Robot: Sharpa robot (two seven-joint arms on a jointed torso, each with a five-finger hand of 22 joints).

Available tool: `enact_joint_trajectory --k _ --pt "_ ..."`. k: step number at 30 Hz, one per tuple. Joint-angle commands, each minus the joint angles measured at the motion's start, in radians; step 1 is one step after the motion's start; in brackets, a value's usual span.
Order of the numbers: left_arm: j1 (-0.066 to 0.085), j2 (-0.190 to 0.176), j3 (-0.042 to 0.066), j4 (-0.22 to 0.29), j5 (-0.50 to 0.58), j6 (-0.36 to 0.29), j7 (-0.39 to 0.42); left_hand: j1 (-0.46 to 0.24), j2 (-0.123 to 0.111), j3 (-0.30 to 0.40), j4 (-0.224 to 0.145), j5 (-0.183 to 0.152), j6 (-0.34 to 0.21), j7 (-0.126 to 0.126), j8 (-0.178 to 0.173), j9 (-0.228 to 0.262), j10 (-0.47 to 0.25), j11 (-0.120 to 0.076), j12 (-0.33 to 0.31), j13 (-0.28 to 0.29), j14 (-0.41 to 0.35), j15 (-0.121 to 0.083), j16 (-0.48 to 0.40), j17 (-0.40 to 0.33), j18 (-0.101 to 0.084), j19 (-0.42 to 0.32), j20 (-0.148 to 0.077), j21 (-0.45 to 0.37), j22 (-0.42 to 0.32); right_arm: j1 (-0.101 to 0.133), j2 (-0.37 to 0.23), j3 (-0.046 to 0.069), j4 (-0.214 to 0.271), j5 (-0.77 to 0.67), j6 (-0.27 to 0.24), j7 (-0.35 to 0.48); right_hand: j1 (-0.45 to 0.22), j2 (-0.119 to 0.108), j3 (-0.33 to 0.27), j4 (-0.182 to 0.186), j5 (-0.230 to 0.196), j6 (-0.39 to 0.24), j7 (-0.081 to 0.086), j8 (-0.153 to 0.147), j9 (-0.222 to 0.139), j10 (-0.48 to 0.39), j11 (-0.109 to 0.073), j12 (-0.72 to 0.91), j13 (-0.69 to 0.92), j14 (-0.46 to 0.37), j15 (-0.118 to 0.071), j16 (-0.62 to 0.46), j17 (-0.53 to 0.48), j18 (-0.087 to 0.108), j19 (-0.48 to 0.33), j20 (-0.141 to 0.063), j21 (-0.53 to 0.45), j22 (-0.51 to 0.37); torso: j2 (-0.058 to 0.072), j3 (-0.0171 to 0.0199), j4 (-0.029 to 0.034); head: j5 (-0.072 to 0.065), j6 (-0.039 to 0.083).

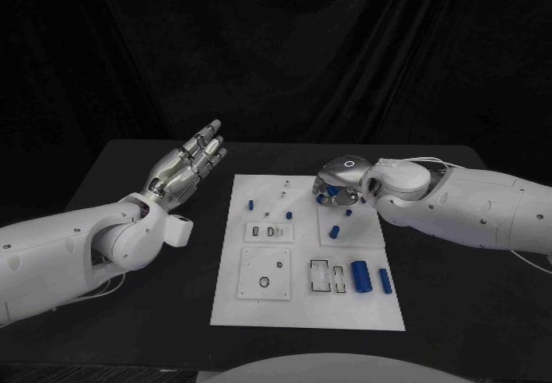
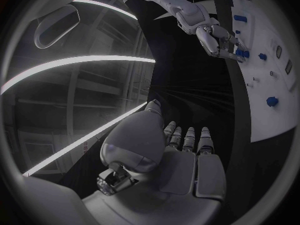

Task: Assemble the parts on the task board

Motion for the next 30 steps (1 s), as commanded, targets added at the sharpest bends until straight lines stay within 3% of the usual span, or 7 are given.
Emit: enact_joint_trajectory --k 1,9,20,24,27,30 --pt "0.002 0.003 0.001 0.0 -0.002 0.017 0.068 0.009 0.002 0.008 0.001 0.006 0.008 0.002 0.005 0.001 -0.002 0.008 -0.003 -0.002 0.0 0.007 -0.004 -0.001 0.006 0.001 0.006 -0.006 -0.002 -0.005 0.002 0.001 -0.005 -0.009 -0.013 0.01 0.002 -0.016 0.023 0.005 -0.007 0.028 0.004 0.01 0.004 0.024 -0.004 0.001 -0.001 0.0 -0.005 0.002 0.0 -0.007 -0.001 -0.004 0.005 0.006 -0.001 -0.0006 0.0001 0.0 -0.002" --pt "0.002 0.006 0.001 -0.004 -0.002 0.022 0.064 0.013 0.003 0.011 0.0 0.011 0.022 0.006 0.008 0.003 -0.002 0.011 -0.003 -0.002 0.0 0.014 -0.004 -0.001 0.007 0.001 0.014 -0.006 -0.002 -0.011 0.006 0.001 -0.015 -0.009 -0.027 0.026 0.023 -0.022 0.086 0.008 -0.024 0.124 0.017 0.039 0.024 0.11 -0.021 0.007 0.0 -0.002 -0.017 -0.01 -0.018 -0.007 -0.002 -0.017 0.002 0.016 -0.004 -0.001 0.0005 0.001 -0.007" --pt "0.002 0.005 0.001 -0.004 -0.002 0.025 0.059 0.019 0.002 0.016 -0.002 0.021 0.032 0.012 0.011 0.004 -0.002 0.017 -0.003 -0.002 0.0 0.02 -0.004 -0.001 0.007 0.001 0.02 -0.006 -0.002 -0.014 0.008 0.001 -0.025 -0.009 -0.047 0.042 0.041 -0.023 0.109 -0.002 -0.026 0.163 0.021 0.047 0.033 0.155 -0.023 0.004 -0.001 0.002 -0.01 -0.013 -0.024 -0.011 0.007 -0.012 0.011 0.034 -0.005 -0.0017 0.0025 0.001 -0.007" --pt "0.002 0.002 0.001 -0.002 -0.002 0.024 0.058 0.024 0.001 0.018 -0.003 0.029 0.035 0.013 0.012 0.004 -0.002 0.018 -0.003 -0.002 0.0 0.022 -0.004 -0.001 0.008 0.001 0.023 -0.006 -0.002 -0.014 0.002 0.001 -0.017 -0.009 -0.071 0.04 0.039 -0.027 0.109 -0.001 -0.024 0.172 0.021 0.049 0.036 0.164 -0.023 0.003 -0.001 0.004 -0.011 -0.013 -0.024 -0.012 0.01 -0.012 0.014 0.041 -0.006 -0.0027 0.002 0.009 -0.007" --pt "0.002 0.0 0.001 -0.001 -0.002 0.024 0.056 0.026 0.001 0.019 -0.004 0.031 0.036 0.014 0.012 0.004 -0.002 0.019 -0.003 -0.002 0.0 0.023 -0.004 -0.001 0.008 0.001 0.024 -0.006 -0.002 -0.009 -0.002 0.005 -0.007 -0.009 -0.091 0.035 0.037 -0.03 0.109 0.0 -0.023 0.178 0.02 0.05 0.037 0.171 -0.025 0.003 -0.001 0.006 -0.009 -0.012 -0.023 -0.014 0.014 -0.011 0.019 0.048 -0.007 -0.0027 0.0031 0.011 -0.005" --pt "0.002 -0.002 0.001 0.0 -0.002 0.023 0.055 0.027 0.001 0.019 -0.004 0.032 0.037 0.014 0.013 0.004 -0.002 0.019 -0.003 -0.002 0.0 0.024 -0.004 -0.001 0.008 0.001 0.024 -0.006 -0.002 0.013 0.003 0.009 0.002 -0.009 -0.108 0.03 0.037 -0.031 0.11 0.0 -0.021 0.184 0.02 0.051 0.039 0.178 -0.026 0.002 -0.001 0.009 -0.007 -0.01 -0.019 -0.016 0.019 -0.01 0.025 0.056 -0.005 -0.0017 0.0057 0.012 0.003"
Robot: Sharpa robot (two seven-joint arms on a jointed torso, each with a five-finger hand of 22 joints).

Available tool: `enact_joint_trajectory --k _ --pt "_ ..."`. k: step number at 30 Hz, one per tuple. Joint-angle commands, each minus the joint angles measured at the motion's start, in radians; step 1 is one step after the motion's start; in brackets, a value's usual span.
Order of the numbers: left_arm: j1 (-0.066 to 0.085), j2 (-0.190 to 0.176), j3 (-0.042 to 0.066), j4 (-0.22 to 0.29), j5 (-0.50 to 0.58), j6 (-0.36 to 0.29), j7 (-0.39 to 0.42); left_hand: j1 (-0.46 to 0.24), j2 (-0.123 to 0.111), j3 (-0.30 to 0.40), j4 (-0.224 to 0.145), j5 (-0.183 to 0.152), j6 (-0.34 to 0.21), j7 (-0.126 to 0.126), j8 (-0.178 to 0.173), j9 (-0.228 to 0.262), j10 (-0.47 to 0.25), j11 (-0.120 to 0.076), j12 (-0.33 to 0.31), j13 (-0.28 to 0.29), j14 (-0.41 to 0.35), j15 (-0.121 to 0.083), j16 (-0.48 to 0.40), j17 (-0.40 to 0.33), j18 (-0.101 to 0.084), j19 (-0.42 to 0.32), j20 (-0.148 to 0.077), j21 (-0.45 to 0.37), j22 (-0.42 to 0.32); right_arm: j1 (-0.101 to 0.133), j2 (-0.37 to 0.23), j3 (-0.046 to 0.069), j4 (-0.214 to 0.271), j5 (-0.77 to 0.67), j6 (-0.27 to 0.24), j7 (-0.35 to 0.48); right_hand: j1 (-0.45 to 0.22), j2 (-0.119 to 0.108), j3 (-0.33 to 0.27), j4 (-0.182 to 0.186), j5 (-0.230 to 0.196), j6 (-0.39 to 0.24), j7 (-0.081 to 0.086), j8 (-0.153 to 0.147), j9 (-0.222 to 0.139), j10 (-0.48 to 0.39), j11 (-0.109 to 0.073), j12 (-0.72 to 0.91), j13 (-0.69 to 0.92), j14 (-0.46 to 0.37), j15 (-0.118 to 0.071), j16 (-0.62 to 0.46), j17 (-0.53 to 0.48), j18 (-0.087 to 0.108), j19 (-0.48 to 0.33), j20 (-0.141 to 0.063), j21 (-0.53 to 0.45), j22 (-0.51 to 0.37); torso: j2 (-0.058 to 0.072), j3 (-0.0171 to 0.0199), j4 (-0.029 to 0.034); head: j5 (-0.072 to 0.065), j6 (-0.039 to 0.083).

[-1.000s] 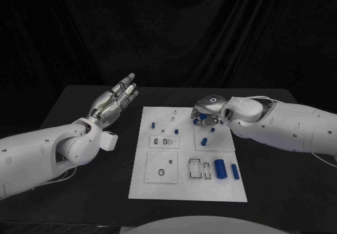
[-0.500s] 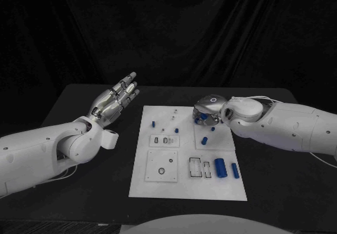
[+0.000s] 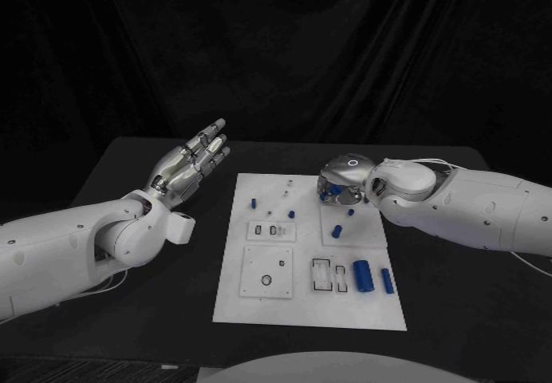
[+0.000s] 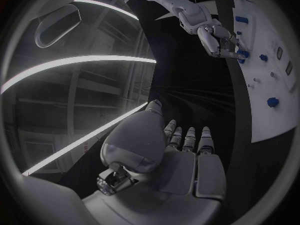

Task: Assemble the parts on the task board

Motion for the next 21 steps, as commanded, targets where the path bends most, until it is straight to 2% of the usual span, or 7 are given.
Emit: enact_joint_trajectory --k 1,4,7,9,12,16,21 --pt "0.002 -0.001 0.001 0.003 -0.002 0.009 0.054 0.011 0.001 0.006 -0.001 0.006 0.009 -0.001 0.005 0.002 -0.001 0.007 -0.003 -0.001 0.0 0.01 -0.004 -0.002 0.008 -0.003 0.008 -0.006 -0.002 0.026 0.008 0.006 0.009 -0.008 -0.057 -0.005 0.005 -0.003 0.006 0.003 0.009 0.009 0.001 0.007 0.003 0.009 0.002 0.0 0.001 0.009 -0.002 0.003 0.003 -0.016 0.009 0.001 0.004 0.003 0.002 0.0009 0.0038 0.002 0.007" --pt "0.002 0.002 0.001 0.001 -0.002 0.007 0.053 0.013 0.0 0.007 -0.002 0.009 0.01 0.001 0.006 0.002 -0.001 0.009 -0.003 -0.001 0.0 0.011 -0.004 -0.002 0.008 -0.003 0.008 -0.006 -0.002 0.045 0.024 0.008 0.002 -0.008 -0.06 -0.004 0.007 -0.004 0.01 0.002 0.02 0.012 0.0 0.006 0.004 0.014 0.001 -0.002 0.0 0.011 -0.003 0.002 0.003 -0.015 0.01 0.001 0.004 0.004 0.002 0.0006 0.003 0.005 0.005" --pt "0.002 0.009 0.001 -0.003 -0.002 0.008 0.054 0.015 -0.001 0.008 -0.003 0.012 0.009 0.001 0.006 0.001 -0.001 0.009 -0.003 -0.001 0.0 0.011 -0.004 -0.002 0.008 -0.003 0.008 -0.006 -0.002 0.055 0.051 0.01 -0.019 -0.008 -0.067 0.005 0.01 -0.004 0.012 0.0 0.026 0.014 -0.001 0.005 0.005 0.017 0.0 -0.003 0.0 0.013 -0.003 0.004 0.006 -0.016 0.012 0.001 0.006 0.008 0.001 0.0004 0.0049 0.007 0.012" --pt "0.002 0.012 0.001 -0.005 -0.002 0.009 0.054 0.016 -0.001 0.009 -0.003 0.014 0.007 -0.001 0.005 0.001 -0.001 0.007 -0.003 -0.001 0.0 0.011 -0.004 -0.002 0.008 -0.003 0.008 -0.006 -0.002 0.058 0.077 0.011 -0.042 -0.008 -0.072 0.012 0.01 -0.004 0.013 -0.001 0.028 0.014 -0.001 0.005 0.005 0.018 0.0 -0.003 0.0 0.014 -0.003 0.006 0.01 -0.017 0.014 0.001 0.009 0.012 0.003 0.001 0.004 0.01 0.017" --pt "0.002 0.017 0.001 -0.008 -0.002 0.011 0.054 0.021 -0.001 0.011 -0.003 0.017 -0.01 -0.008 0.001 -0.002 -0.001 0.002 -0.003 -0.001 0.0 0.01 -0.004 -0.002 0.008 -0.003 0.008 -0.006 -0.002 0.056 0.109 0.012 -0.076 -0.006 -0.071 0.02 0.008 -0.007 0.012 0.0 0.027 0.012 0.0 0.003 0.004 0.018 0.001 -0.005 0.0 0.015 -0.003 0.008 0.012 -0.017 0.015 0.001 0.01 0.014 0.006 0.0019 0.0052 0.011 0.019" --pt "0.002 0.024 0.001 -0.012 -0.002 0.013 0.054 0.023 -0.001 0.012 -0.003 0.019 -0.025 -0.014 -0.003 -0.004 -0.001 -0.003 -0.003 -0.001 0.0 0.01 -0.004 -0.002 0.008 -0.003 0.008 -0.006 -0.002 0.047 0.15 0.014 -0.124 0.029 -0.061 0.031 0.006 -0.009 0.013 0.002 0.023 0.008 0.001 -0.002 0.003 0.014 0.002 -0.008 -0.001 0.016 -0.002 0.008 0.012 -0.017 0.015 0.002 0.01 0.015 0.01 0.0041 0.0128 0.006 0.019" --pt "0.002 0.027 0.001 -0.014 -0.002 0.013 0.055 0.026 -0.001 0.014 -0.002 0.02 -0.053 -0.029 -0.01 -0.008 -0.001 -0.011 -0.003 -0.001 0.0 0.01 -0.004 -0.002 0.009 -0.003 0.008 -0.006 -0.002 0.037 0.181 0.015 -0.164 0.05 -0.049 0.035 0.003 -0.01 0.015 0.004 0.017 0.004 0.005 -0.008 0.003 0.009 0.006 -0.009 -0.002 0.015 0.005 0.007 0.011 -0.018 0.014 0.006 0.009 0.016 0.012 0.0055 0.017 0.004 0.019"
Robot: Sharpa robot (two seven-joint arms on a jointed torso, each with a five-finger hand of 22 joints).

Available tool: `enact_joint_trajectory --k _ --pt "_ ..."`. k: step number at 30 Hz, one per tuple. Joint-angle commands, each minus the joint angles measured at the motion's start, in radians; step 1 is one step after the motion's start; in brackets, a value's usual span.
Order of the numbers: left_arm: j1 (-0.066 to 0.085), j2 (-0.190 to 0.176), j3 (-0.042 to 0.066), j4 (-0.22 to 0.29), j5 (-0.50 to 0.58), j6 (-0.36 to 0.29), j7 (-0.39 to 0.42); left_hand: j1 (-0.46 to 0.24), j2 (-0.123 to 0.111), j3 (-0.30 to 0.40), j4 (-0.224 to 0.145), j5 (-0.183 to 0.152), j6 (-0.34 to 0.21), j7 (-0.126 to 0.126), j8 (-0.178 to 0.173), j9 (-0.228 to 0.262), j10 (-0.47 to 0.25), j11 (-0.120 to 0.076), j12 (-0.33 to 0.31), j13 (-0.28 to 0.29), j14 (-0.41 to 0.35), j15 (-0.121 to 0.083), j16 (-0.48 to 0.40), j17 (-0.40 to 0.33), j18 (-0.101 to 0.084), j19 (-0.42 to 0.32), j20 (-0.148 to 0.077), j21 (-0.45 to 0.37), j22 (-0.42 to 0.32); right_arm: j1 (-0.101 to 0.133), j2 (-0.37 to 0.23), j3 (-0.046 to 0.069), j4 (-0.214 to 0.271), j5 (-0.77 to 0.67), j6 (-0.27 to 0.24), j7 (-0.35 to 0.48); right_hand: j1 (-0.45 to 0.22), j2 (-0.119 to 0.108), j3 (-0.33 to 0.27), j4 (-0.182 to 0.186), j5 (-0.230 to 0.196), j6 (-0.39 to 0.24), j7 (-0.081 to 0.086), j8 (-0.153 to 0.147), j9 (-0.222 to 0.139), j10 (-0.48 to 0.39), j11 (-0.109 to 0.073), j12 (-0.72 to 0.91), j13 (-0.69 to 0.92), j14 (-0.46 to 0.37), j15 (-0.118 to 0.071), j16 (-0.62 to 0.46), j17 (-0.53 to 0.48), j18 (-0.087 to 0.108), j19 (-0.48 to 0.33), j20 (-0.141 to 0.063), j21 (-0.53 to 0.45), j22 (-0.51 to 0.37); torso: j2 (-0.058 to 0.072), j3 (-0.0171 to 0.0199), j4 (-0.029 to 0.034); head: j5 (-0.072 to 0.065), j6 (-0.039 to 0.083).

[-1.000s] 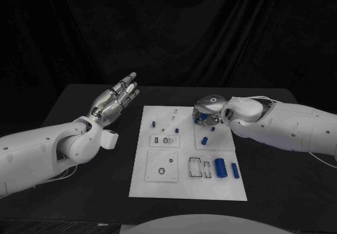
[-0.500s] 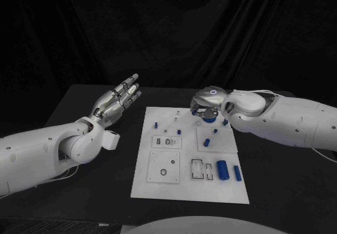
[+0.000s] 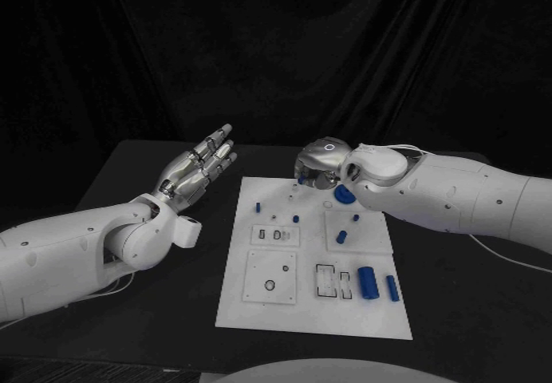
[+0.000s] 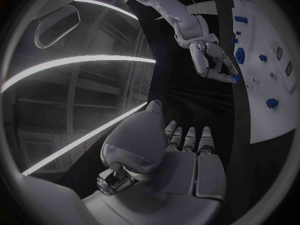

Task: Assemble the parts on the task board

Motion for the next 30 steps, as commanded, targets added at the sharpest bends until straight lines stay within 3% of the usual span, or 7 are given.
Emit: enact_joint_trajectory --k 1,7,30 --pt "0.002 0.003 0.001 -0.001 -0.002 0.012 0.055 0.011 -0.001 0.006 0.001 0.005 -0.016 -0.006 -0.006 -0.002 0.0 -0.009 -0.003 -0.002 0.0 0.003 -0.004 -0.001 0.009 0.001 0.005 -0.006 -0.001 -0.007 0.016 0.002 -0.023 0.034 0.001 0.014 -0.001 -0.004 0.004 0.002 -0.006 -0.004 0.002 -0.004 -0.002 -0.006 0.006 -0.003 0.0 0.001 0.005 0.003 0.001 -0.018 0.003 0.002 0.003 0.001 0.003 0.0017 0.0059 -0.003 0.0" --pt "0.002 0.013 0.001 -0.01 -0.002 0.016 0.055 0.012 -0.001 0.006 0.001 0.006 -0.02 -0.009 -0.007 -0.003 0.0 -0.01 -0.003 -0.002 0.0 0.003 -0.004 -0.001 0.009 0.001 0.005 -0.006 -0.001 -0.017 0.051 0.003 -0.066 0.041 0.011 0.015 -0.001 -0.004 0.006 0.002 -0.009 -0.007 0.003 -0.007 -0.002 -0.011 0.007 -0.003 0.0 -0.002 0.005 -0.001 -0.004 -0.017 0.0 0.003 -0.001 -0.003 0.0 -0.0018 0.0025 -0.002 0.001" --pt "0.002 0.021 0.001 -0.017 -0.002 0.027 0.047 0.014 -0.001 0.008 0.0 0.011 -0.006 0.001 -0.004 0.0 0.0 -0.006 -0.003 -0.002 0.0 0.005 -0.004 -0.001 0.009 0.001 0.006 -0.006 -0.001 -0.032 0.083 0.004 -0.116 0.043 0.058 -0.007 -0.004 -0.01 0.017 0.007 -0.017 -0.03 0.004 -0.031 -0.006 -0.05 0.015 -0.004 -0.001 -0.017 0.005 -0.012 -0.017 -0.014 -0.014 0.006 -0.013 -0.006 0.0 -0.0009 0.0035 -0.003 0.0"
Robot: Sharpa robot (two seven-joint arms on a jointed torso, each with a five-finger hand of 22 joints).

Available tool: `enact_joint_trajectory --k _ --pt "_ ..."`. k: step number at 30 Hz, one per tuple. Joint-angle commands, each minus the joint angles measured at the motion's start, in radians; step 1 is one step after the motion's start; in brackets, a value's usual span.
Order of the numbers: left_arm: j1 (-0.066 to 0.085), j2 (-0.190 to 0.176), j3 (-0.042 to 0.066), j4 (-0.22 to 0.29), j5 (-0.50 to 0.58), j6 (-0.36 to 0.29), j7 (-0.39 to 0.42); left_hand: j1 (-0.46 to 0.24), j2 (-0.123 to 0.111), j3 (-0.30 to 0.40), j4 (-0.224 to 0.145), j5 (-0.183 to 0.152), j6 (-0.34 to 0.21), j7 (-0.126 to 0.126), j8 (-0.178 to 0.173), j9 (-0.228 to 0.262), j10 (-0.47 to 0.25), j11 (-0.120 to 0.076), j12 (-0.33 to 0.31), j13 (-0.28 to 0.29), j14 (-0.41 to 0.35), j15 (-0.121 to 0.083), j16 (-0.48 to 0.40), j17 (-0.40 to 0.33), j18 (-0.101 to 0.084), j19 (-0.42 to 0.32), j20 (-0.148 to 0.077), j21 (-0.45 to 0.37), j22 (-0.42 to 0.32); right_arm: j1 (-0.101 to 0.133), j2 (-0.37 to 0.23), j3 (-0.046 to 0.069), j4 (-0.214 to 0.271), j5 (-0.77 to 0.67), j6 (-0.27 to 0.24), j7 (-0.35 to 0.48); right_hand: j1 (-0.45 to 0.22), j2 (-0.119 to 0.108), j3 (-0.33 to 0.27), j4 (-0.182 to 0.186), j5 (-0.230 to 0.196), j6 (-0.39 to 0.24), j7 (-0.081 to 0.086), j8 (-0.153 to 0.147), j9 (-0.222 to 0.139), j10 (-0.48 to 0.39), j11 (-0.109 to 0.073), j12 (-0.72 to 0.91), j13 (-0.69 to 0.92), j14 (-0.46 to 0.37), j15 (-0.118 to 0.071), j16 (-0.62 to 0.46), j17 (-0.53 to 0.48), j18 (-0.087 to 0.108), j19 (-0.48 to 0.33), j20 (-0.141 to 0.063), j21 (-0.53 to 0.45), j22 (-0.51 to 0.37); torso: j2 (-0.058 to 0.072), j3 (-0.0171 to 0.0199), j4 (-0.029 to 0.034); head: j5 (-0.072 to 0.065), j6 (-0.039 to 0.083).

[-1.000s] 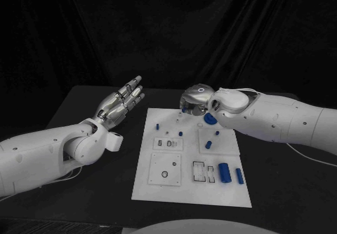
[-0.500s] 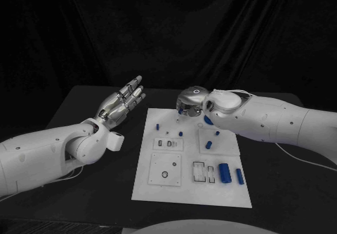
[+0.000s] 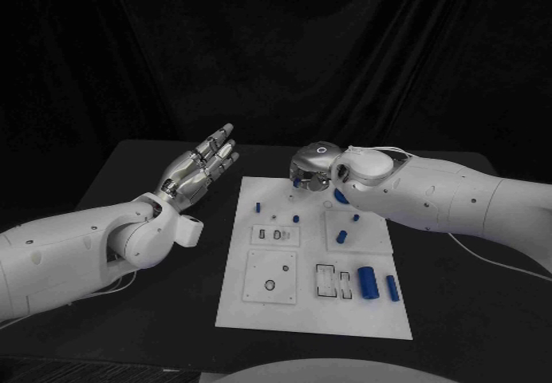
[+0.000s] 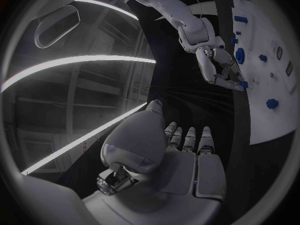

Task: Assemble the parts on the task board

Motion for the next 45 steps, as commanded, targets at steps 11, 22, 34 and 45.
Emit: enact_joint_trajectory --k 11,22,34,45 --pt "0.002 0.006 0.001 -0.003 -0.001 0.021 0.044 0.011 0.004 0.009 -0.001 0.008 0.007 0.011 0.002 0.002 -0.002 0.003 -0.003 -0.001 0.0 0.007 -0.004 -0.001 0.009 0.001 0.008 -0.006 -0.001 -0.013 0.017 0.001 -0.028 0.0 0.02 -0.009 -0.003 -0.009 0.008 0.003 -0.006 -0.013 0.002 -0.009 -0.001 -0.013 0.0 -0.004 -0.001 -0.01 -0.001 -0.01 -0.007 -0.013 -0.011 -0.003 -0.008 -0.003 0.0 -0.0006 0.0009 0.003 -0.003" --pt "0.002 0.01 0.001 -0.009 -0.001 0.025 0.039 0.011 0.005 0.01 0.0 0.008 0.012 0.017 0.003 0.003 -0.002 0.007 -0.003 -0.001 0.0 0.009 -0.004 -0.001 0.009 0.001 0.01 -0.006 -0.001 -0.017 0.015 0.001 -0.033 0.0 0.028 -0.027 -0.032 -0.041 -0.011 0.022 -0.054 -0.241 -0.054 -0.022 -0.043 -0.234 0.026 -0.004 -0.001 -0.05 0.013 -0.041 -0.049 -0.005 -0.052 0.008 -0.056 -0.032 -0.002 -0.0017 -0.0011 0.007 -0.007" --pt "0.001 -0.003 0.001 -0.008 -0.001 0.025 0.031 0.011 0.005 0.011 0.0 0.008 0.013 0.02 0.003 0.003 -0.002 0.009 -0.003 -0.001 0.0 0.01 -0.004 -0.001 0.008 0.001 0.01 -0.006 -0.001 0.007 -0.046 0.007 0.02 0.0 -0.132 -0.017 -0.061 -0.008 -0.143 0.031 -0.095 -0.415 -0.061 -0.019 -0.043 -0.327 0.014 0.009 0.013 -0.1 0.01 -0.088 -0.122 0.007 -0.09 0.008 -0.126 -0.062 -0.003 -0.0037 -0.007 0.015 -0.004" --pt "0.001 -0.017 0.001 -0.002 -0.001 0.015 0.032 0.013 0.002 0.012 -0.002 0.009 -0.027 -0.008 -0.005 -0.003 -0.002 -0.001 -0.003 -0.001 0.0 0.011 -0.004 -0.001 0.009 0.001 0.013 -0.006 -0.001 0.085 -0.22 0.009 0.197 0.0 -0.085 -0.066 -0.05 0.016 -0.16 0.035 -0.084 -0.253 -0.035 0.003 -0.027 -0.217 0.013 0.029 0.021 -0.112 0.009 -0.137 -0.18 0.014 -0.103 0.007 -0.176 -0.085 -0.004 -0.0067 -0.0116 0.019 -0.009"
